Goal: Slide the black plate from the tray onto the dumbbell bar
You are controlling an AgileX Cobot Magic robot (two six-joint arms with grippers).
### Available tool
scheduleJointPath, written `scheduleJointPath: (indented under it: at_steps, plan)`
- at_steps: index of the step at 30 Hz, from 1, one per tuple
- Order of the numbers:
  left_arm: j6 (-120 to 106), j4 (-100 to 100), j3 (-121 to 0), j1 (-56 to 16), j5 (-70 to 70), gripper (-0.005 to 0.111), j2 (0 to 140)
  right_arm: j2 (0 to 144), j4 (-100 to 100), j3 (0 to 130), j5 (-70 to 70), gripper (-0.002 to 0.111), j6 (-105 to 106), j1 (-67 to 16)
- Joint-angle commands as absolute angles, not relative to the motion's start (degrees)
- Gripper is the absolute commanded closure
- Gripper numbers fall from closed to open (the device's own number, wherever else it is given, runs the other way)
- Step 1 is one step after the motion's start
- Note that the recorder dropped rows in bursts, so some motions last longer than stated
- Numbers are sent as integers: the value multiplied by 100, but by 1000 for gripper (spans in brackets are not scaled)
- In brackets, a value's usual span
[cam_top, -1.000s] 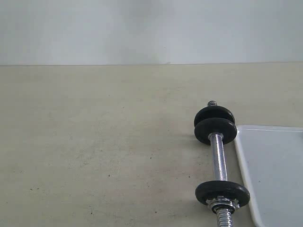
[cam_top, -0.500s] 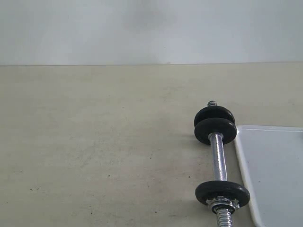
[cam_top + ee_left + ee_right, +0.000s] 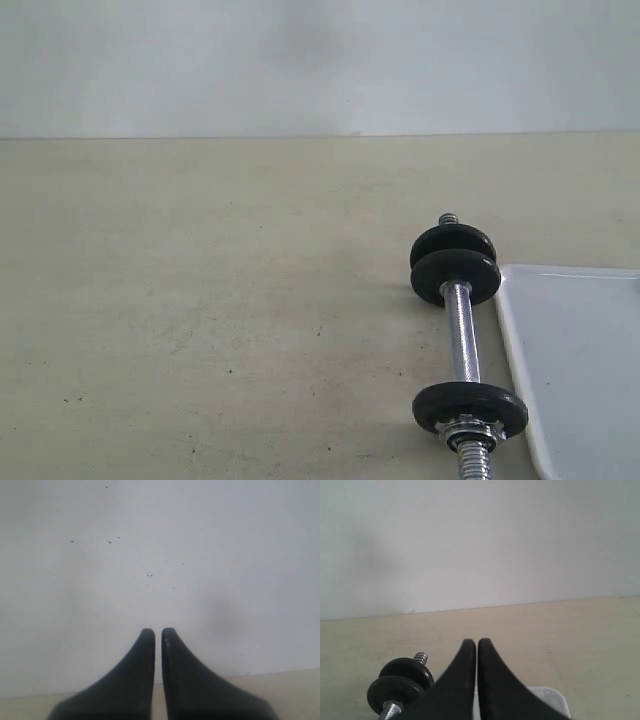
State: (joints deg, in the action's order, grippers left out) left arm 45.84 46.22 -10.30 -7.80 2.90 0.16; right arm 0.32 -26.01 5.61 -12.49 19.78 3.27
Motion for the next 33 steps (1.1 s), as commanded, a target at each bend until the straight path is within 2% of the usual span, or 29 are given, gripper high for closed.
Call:
scheduleJointPath:
  at_steps: [1,13,18,23,33]
  plan:
    - [4628,4591,-1008,-763,308,102,0,0,-2487,521,-1194,108,2234,347]
    - [4628,4591,-1008,-763,308,102,0,0,-2331,0,-1446,108,2364,347]
    - [4628,4591,-1008,-763,308,102,0,0,-1552,0,-1529,108,2282,336]
    - [4628,4591,-1008,-763,308,102,0,0,38,0,-1760,108,1366,-185]
    - [4628,4591,-1008,-763,308,102,0,0,155,0,-1871,108,968,-387]
